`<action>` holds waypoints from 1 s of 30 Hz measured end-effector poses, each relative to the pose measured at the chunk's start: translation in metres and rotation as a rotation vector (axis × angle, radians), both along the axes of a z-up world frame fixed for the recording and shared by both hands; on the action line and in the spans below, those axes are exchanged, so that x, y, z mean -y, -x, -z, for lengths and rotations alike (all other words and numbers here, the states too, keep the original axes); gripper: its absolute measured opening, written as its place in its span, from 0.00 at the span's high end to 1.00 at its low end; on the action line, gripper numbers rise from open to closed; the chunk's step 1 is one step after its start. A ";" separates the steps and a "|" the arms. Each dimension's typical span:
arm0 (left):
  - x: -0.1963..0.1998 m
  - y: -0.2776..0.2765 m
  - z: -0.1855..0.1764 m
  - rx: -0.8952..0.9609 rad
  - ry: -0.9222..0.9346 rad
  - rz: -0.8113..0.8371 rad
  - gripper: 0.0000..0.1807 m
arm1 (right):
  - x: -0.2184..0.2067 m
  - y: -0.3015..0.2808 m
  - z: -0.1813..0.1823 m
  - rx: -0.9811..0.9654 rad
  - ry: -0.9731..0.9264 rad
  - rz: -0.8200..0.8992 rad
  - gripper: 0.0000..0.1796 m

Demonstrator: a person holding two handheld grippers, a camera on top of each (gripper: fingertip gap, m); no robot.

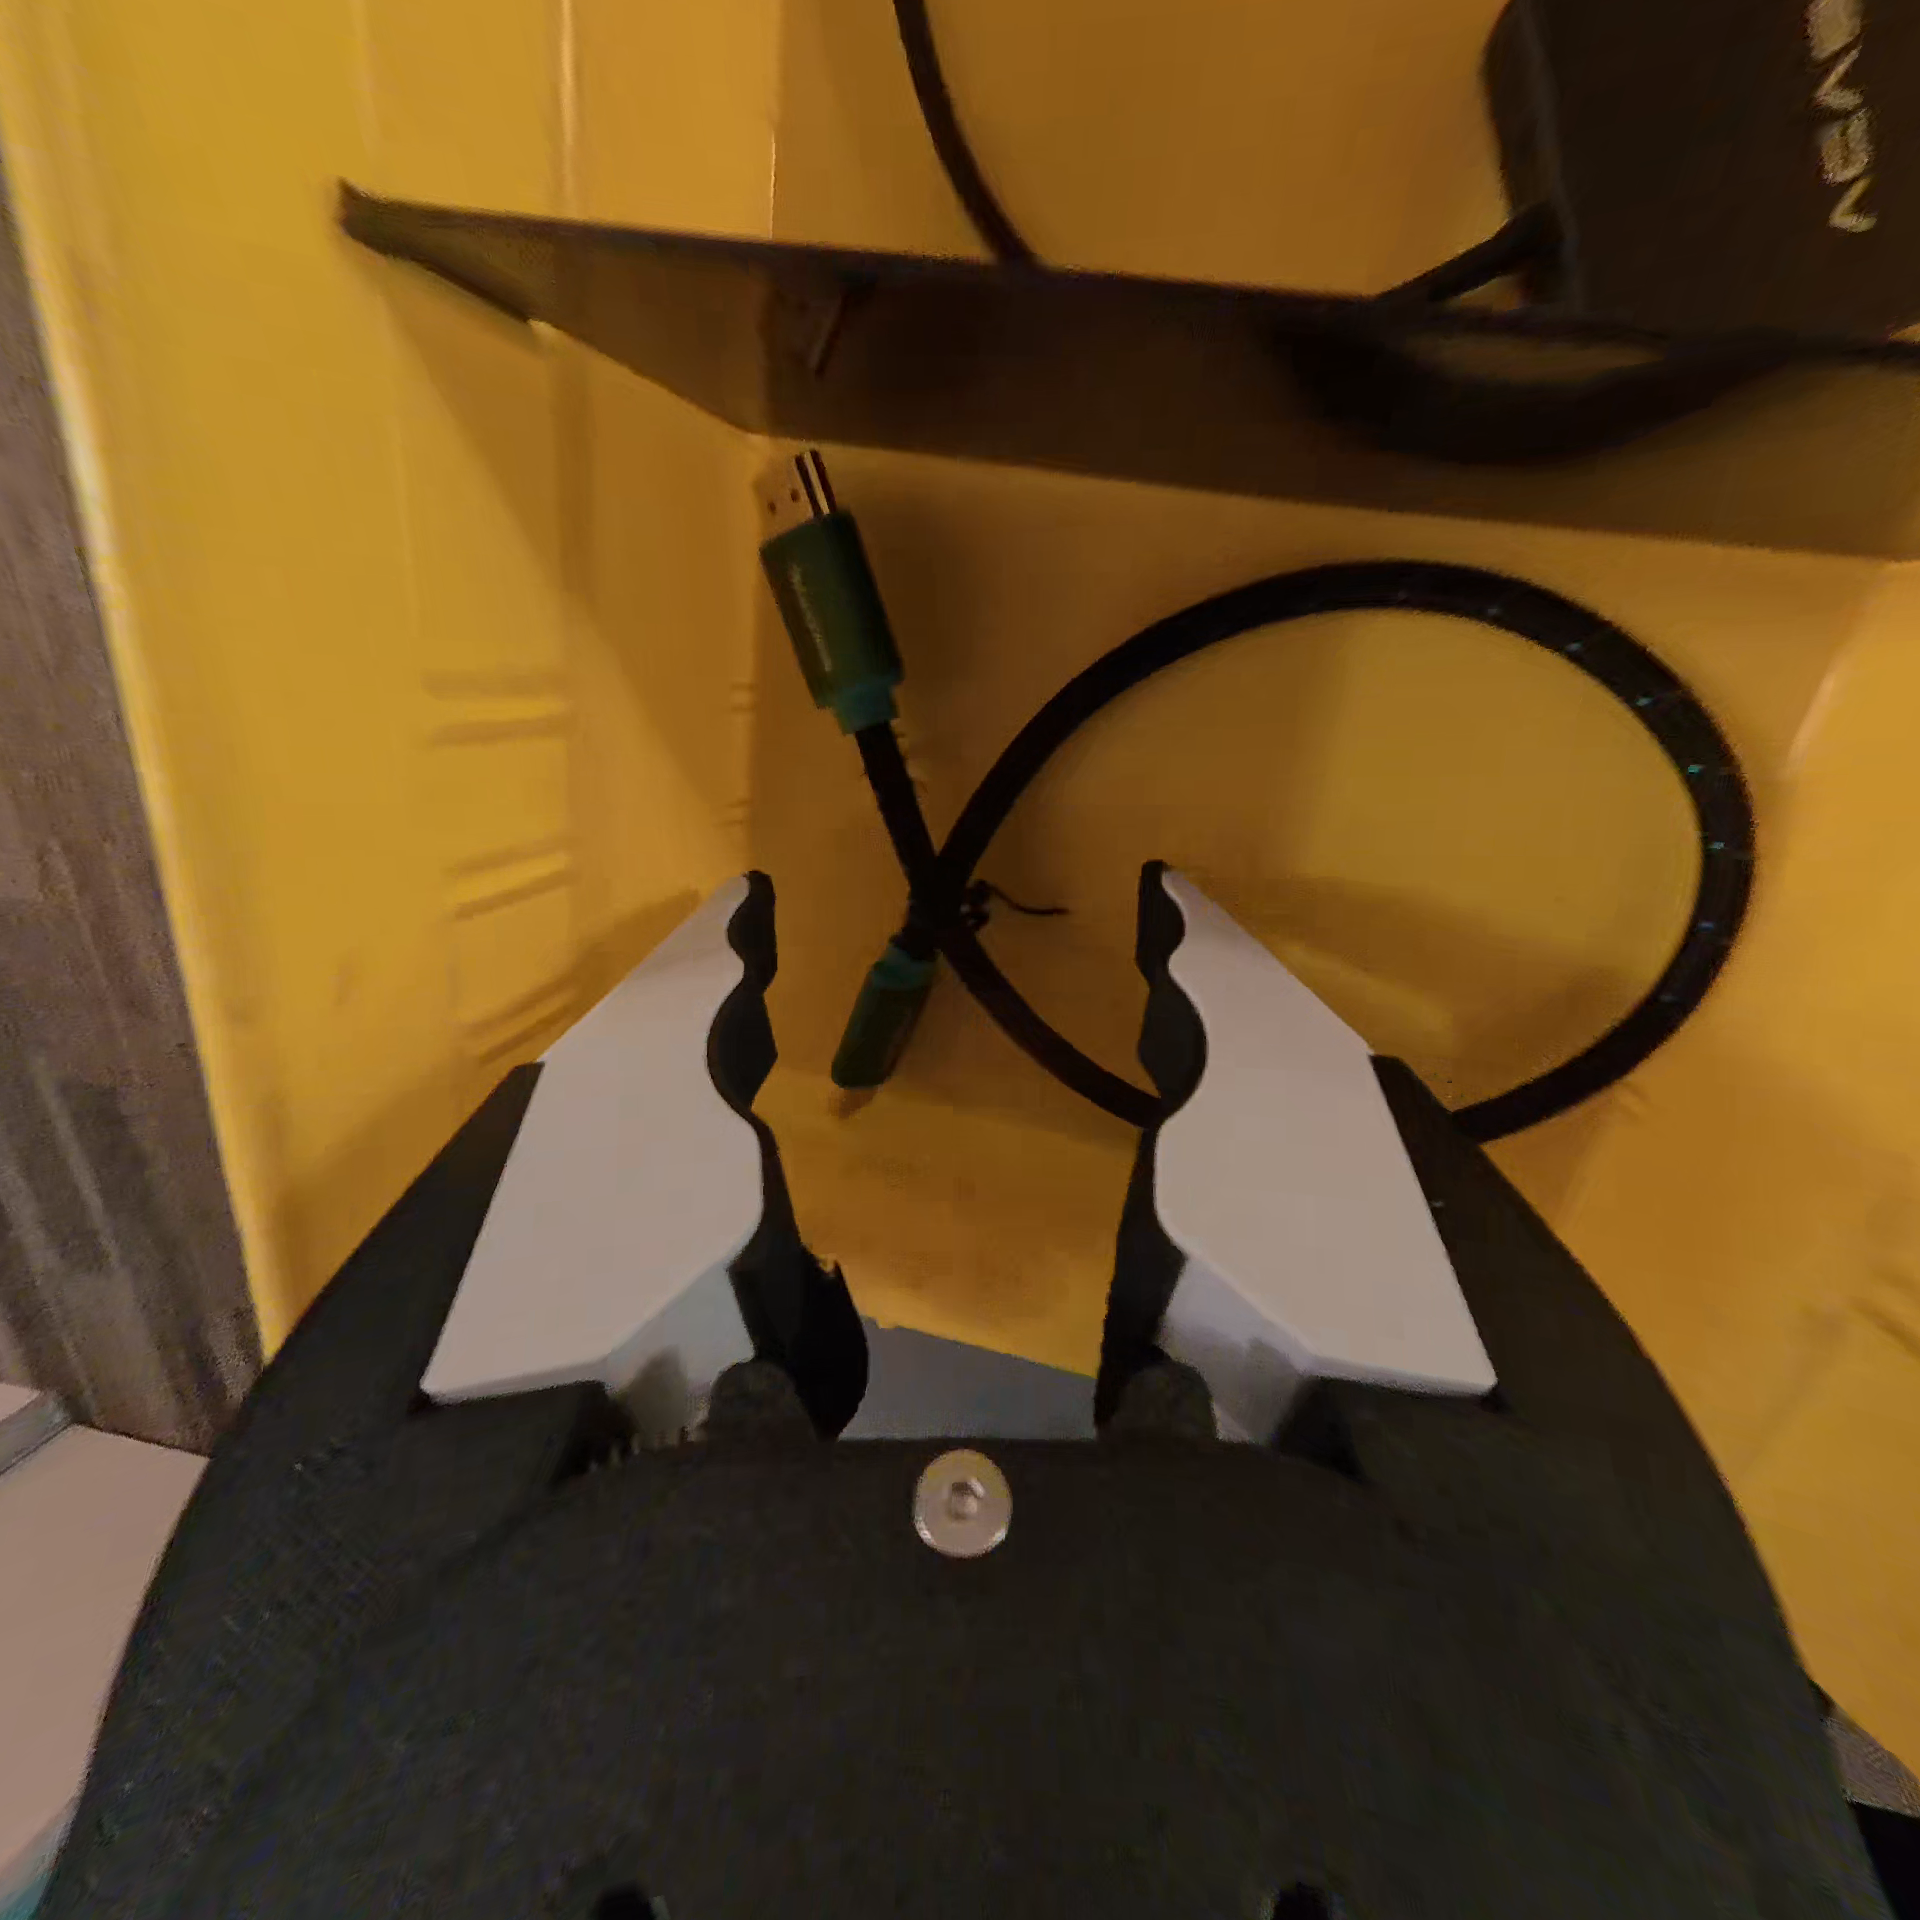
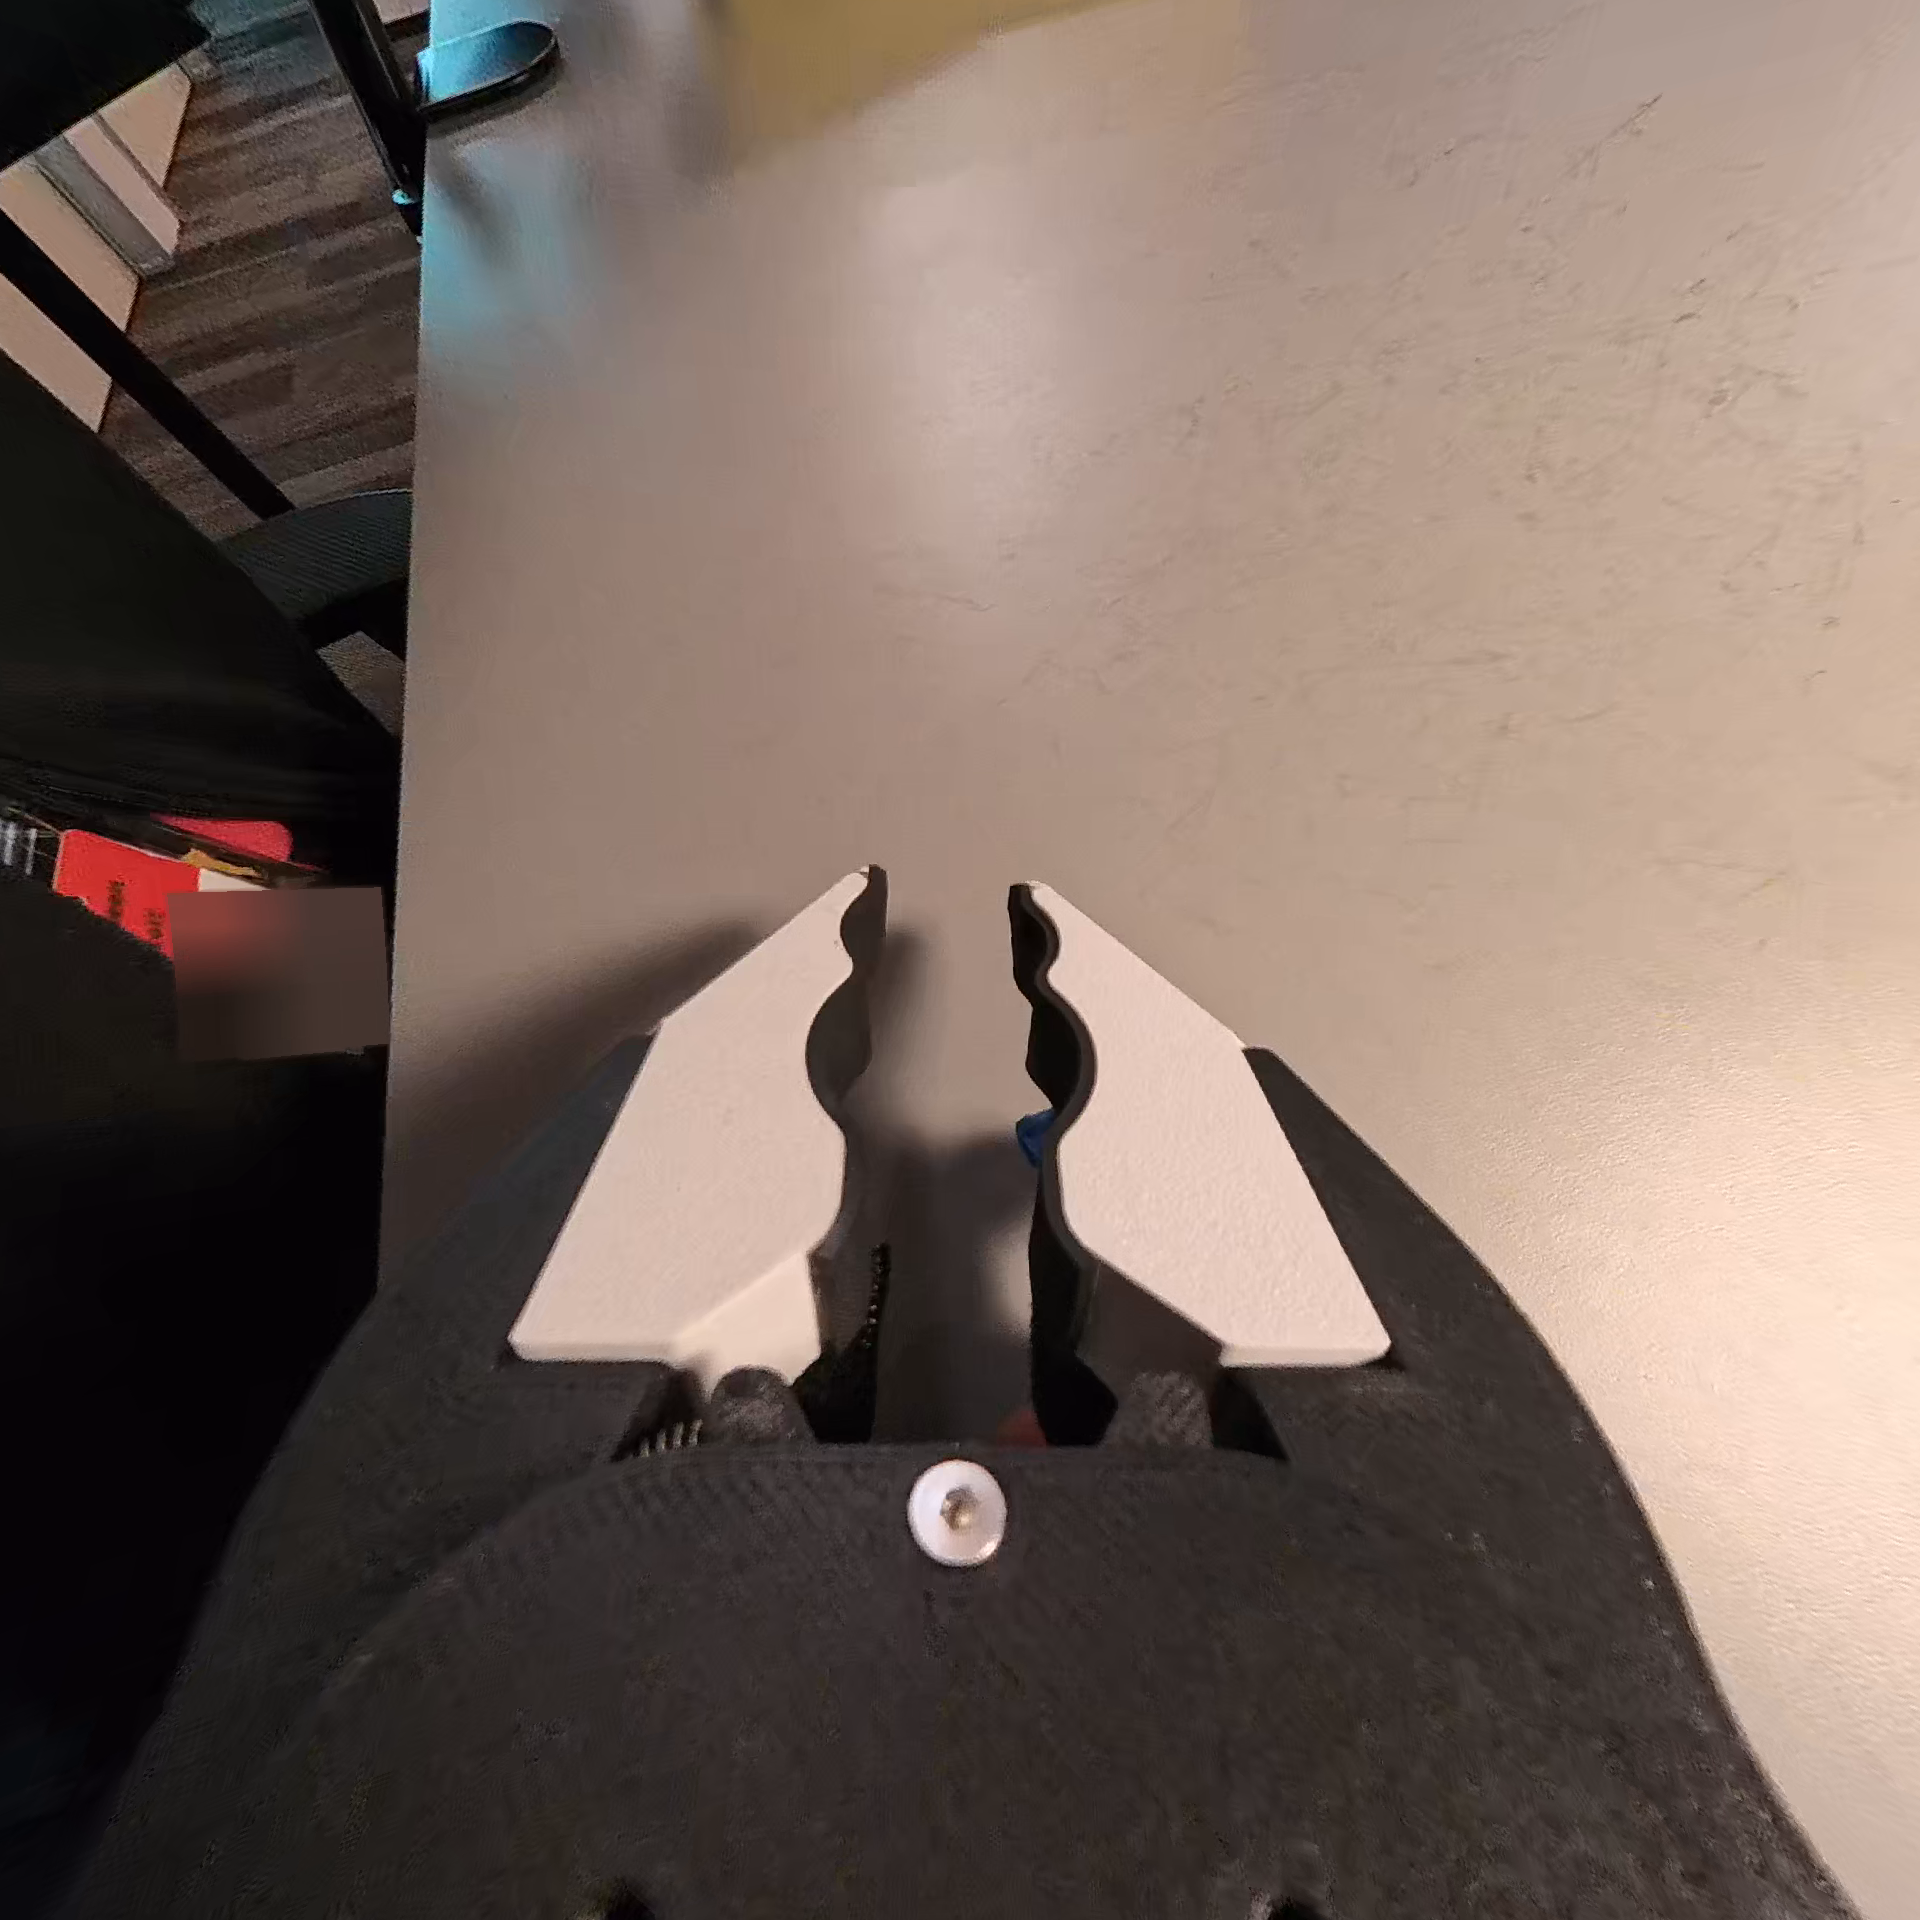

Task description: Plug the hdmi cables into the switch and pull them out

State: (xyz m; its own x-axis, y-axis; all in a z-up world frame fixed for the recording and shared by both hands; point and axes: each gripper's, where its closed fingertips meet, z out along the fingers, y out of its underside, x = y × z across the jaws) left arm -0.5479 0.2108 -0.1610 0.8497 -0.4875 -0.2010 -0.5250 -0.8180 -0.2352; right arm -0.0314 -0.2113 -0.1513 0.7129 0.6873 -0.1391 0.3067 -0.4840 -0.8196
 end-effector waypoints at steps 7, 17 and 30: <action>-0.004 0.000 0.009 0.078 -0.033 0.026 0.91 | -0.002 -0.003 -0.004 -0.036 0.001 0.018 0.86; 0.011 -0.024 -0.187 0.000 -0.682 0.143 0.94 | -0.004 -0.006 -0.004 -0.059 0.024 0.039 0.86; 0.204 -0.338 -0.067 0.423 -0.115 1.026 0.94 | -0.008 -0.010 0.000 -0.010 0.012 0.084 0.86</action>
State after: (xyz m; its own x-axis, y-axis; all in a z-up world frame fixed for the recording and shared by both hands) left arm -0.2104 0.0066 -0.0945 0.0653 -0.9946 -0.0802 -0.7988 -0.0039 -0.6015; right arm -0.0214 -0.2032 -0.1517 0.7668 0.6231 -0.1540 0.2566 -0.5176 -0.8162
